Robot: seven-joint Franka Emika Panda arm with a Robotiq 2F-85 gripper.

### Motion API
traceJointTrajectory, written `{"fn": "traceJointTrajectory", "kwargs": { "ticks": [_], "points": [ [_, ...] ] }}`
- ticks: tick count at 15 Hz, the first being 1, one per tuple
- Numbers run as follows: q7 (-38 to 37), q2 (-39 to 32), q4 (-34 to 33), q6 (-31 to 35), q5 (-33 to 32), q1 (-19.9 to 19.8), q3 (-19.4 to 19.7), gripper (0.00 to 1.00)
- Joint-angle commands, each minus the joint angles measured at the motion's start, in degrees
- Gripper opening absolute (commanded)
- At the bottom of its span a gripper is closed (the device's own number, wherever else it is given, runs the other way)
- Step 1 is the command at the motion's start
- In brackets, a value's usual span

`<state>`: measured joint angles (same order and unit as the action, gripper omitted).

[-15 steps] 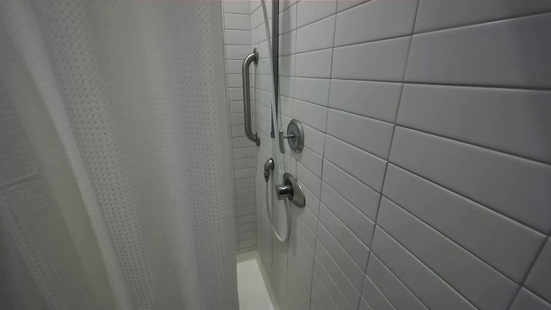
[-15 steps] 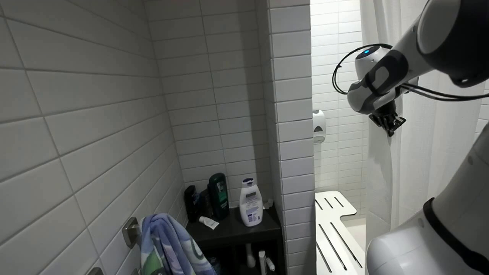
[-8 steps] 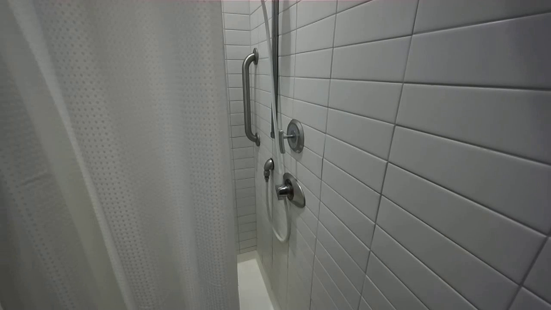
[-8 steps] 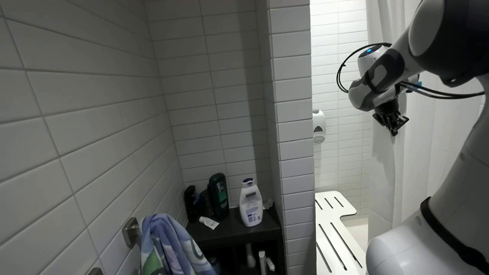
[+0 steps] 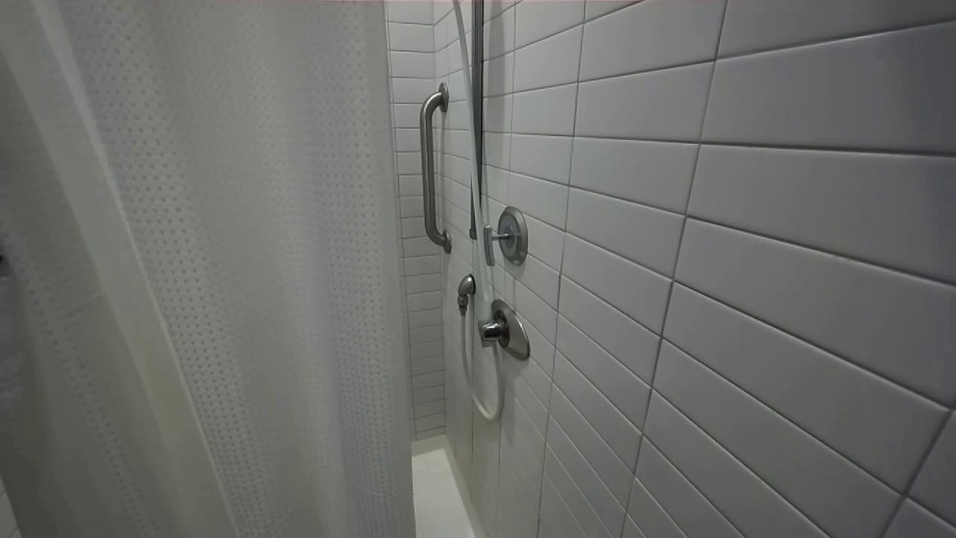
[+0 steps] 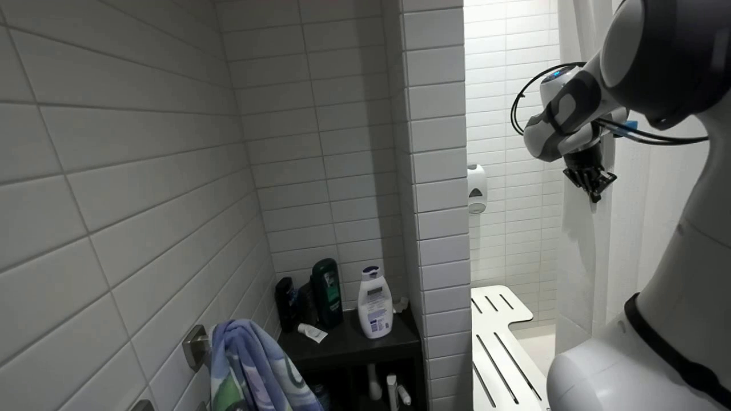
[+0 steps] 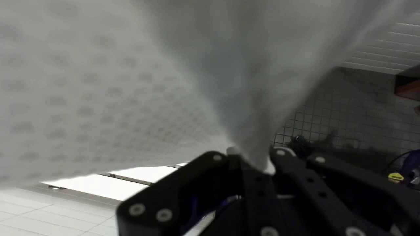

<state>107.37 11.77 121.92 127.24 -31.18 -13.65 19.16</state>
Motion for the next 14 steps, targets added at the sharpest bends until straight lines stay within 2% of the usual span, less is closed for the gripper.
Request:
{"fn": "traceJointTrajectory", "kwargs": {
  "ticks": [1, 14],
  "points": [
    [1.2, -3.3, -2.9, -2.0, 2.9, -0.9, 0.4, 0.00],
    [0.9, -10.2, -10.8, -6.4, 4.9, -2.7, 0.7, 0.00]
  ]
}}
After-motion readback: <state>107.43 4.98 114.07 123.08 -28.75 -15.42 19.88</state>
